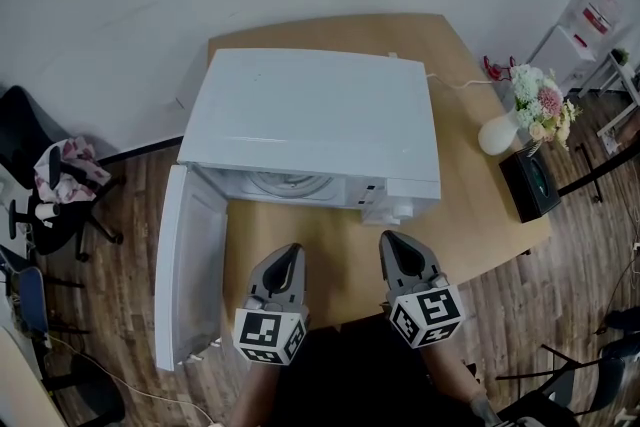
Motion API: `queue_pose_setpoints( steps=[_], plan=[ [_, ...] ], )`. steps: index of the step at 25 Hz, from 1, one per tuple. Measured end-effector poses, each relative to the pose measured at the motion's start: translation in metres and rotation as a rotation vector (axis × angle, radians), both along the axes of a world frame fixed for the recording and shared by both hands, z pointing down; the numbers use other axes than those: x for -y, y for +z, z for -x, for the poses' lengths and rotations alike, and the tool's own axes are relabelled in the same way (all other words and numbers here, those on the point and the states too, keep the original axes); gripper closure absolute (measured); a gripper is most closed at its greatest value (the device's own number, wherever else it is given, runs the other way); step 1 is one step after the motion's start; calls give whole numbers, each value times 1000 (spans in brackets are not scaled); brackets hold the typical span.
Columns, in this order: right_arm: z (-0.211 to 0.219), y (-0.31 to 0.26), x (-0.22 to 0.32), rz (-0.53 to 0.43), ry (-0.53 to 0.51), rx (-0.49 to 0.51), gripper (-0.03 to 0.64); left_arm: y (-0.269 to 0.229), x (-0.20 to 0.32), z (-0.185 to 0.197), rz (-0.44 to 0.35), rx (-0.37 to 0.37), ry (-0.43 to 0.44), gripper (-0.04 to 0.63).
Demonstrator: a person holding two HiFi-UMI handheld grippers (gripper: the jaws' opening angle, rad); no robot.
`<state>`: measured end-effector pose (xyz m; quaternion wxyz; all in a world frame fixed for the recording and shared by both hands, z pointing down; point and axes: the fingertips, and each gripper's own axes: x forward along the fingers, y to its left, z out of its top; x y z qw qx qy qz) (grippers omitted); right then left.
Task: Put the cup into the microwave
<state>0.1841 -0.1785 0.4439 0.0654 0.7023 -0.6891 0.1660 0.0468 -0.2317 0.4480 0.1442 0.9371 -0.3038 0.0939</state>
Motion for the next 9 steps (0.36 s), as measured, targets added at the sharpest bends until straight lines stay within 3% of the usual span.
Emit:
queue_pose_setpoints(
  steps=[9],
  plan=[
    [6,4,3,20,-23,1,623,1,2,3,4,-5,-16,589]
  ],
)
